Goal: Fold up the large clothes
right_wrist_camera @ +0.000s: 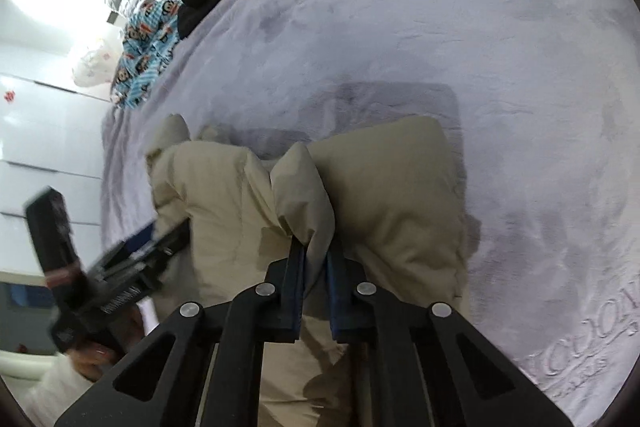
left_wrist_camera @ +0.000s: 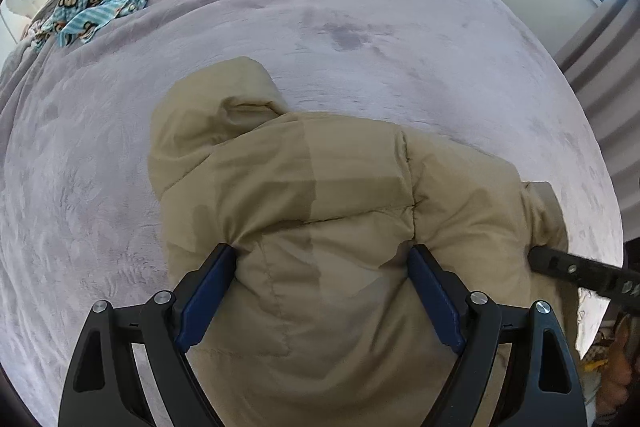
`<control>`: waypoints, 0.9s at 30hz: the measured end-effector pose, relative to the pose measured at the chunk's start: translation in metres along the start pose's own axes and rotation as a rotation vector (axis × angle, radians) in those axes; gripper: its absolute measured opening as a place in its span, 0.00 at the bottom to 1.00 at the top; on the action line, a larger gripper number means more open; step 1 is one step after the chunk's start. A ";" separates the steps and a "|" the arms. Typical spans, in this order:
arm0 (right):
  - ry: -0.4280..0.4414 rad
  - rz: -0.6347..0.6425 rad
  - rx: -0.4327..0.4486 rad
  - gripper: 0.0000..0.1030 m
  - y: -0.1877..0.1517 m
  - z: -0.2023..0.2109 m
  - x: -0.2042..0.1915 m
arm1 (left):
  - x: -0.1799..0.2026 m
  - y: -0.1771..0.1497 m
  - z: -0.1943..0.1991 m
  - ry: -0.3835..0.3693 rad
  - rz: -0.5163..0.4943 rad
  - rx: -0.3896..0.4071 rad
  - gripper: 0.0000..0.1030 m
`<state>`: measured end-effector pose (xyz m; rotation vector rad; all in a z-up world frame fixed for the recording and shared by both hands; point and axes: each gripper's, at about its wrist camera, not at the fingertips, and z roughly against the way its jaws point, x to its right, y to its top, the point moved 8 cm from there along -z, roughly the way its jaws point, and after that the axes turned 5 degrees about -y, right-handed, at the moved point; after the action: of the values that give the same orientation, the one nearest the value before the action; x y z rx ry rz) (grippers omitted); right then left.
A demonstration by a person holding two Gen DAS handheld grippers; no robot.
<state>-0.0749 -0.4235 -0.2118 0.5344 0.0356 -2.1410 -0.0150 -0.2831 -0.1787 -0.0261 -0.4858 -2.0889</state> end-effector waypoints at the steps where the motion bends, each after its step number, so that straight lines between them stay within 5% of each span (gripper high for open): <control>1: -0.021 0.005 0.002 0.09 -0.003 0.000 0.007 | 0.006 0.000 0.000 -0.001 -0.011 0.003 0.85; 6: -0.066 -0.004 0.004 0.06 -0.014 -0.007 0.044 | 0.036 -0.005 -0.011 0.063 -0.116 0.040 0.85; 12: -0.026 -0.071 -0.010 0.05 -0.006 -0.020 0.052 | 0.021 -0.005 -0.024 0.067 -0.081 0.022 0.90; 16: -0.065 -0.043 0.001 0.11 -0.013 0.009 0.040 | 0.015 -0.008 -0.022 0.062 -0.074 0.032 0.90; 21: 0.018 0.055 0.006 0.12 -0.055 0.054 0.009 | 0.016 -0.010 -0.022 0.066 -0.071 0.041 0.90; 27: -0.079 0.079 -0.083 0.12 -0.102 0.031 0.024 | 0.016 -0.010 -0.019 0.069 -0.068 0.038 0.90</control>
<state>-0.1782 -0.3887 -0.2100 0.3964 0.0580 -2.0716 -0.0281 -0.2982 -0.1962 0.0862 -0.4902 -2.1390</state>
